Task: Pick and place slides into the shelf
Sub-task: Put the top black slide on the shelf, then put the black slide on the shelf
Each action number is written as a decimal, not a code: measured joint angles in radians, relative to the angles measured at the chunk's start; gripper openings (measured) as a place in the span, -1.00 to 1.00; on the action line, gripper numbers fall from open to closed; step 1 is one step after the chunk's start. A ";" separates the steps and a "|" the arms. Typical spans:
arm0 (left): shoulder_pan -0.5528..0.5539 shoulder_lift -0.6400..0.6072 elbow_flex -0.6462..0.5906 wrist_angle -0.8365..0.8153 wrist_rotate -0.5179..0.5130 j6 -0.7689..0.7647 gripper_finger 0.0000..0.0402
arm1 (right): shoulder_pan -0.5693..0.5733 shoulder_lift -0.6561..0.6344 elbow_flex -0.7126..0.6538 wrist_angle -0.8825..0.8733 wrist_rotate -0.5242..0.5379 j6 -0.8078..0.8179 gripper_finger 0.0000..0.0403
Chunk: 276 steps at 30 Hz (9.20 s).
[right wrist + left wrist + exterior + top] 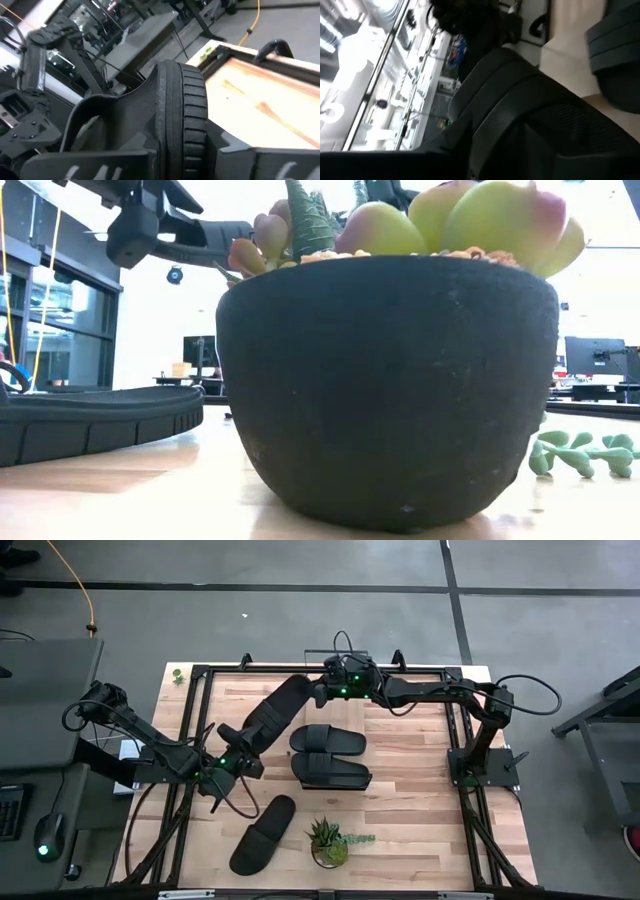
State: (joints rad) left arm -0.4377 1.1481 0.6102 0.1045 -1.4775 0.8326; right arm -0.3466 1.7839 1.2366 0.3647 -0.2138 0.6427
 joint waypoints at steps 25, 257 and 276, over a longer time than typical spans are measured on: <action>-0.001 -0.287 0.001 -0.624 -0.075 -0.670 0.08 | -0.085 -0.291 -0.163 -0.081 0.326 -0.063 -0.78; -0.551 0.738 0.751 -0.902 0.817 -1.597 0.07 | -0.011 -0.515 -1.154 1.181 0.040 0.133 0.29; -0.512 0.822 0.750 -0.976 0.943 -1.600 -0.36 | -0.011 -0.515 -1.154 1.165 0.045 0.116 0.29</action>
State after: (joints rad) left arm -0.9493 1.9697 1.3605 -0.8710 -0.5341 -0.7670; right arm -0.3573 1.2694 0.0830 1.5294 -0.1688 0.7583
